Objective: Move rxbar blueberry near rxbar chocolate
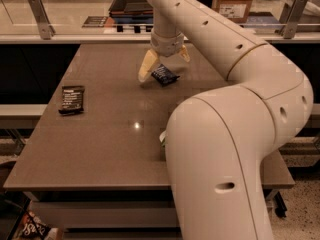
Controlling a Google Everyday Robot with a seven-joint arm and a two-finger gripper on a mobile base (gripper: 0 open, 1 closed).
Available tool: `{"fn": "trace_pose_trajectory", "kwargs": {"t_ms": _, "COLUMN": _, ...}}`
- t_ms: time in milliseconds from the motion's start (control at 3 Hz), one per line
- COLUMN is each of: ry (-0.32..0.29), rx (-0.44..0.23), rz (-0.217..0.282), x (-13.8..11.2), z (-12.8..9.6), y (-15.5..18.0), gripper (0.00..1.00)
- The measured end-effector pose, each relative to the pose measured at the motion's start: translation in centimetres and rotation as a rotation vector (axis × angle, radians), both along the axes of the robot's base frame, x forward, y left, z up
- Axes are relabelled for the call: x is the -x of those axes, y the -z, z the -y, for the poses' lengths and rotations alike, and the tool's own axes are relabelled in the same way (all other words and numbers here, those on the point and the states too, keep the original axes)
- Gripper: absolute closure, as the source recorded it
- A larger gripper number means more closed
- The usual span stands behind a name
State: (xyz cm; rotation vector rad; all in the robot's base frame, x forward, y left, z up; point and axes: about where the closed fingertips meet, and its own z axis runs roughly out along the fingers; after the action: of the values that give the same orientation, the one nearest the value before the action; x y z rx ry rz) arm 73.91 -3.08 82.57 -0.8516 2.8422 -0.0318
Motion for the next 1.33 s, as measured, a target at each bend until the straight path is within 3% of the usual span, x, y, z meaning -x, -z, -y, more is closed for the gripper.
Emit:
{"fn": "trace_pose_trajectory", "kwargs": {"t_ms": 667, "ry": 0.011, "rx": 0.051, "rz": -0.024, "x": -0.5, "z": -0.2, "y": 1.8, "gripper": 0.0}}
{"fn": "trace_pose_trajectory", "kwargs": {"t_ms": 1333, "ry": 0.007, "rx": 0.045, "rz": -0.014, "x": -0.9, "z": -0.6, "y": 2.2, "gripper": 0.4}}
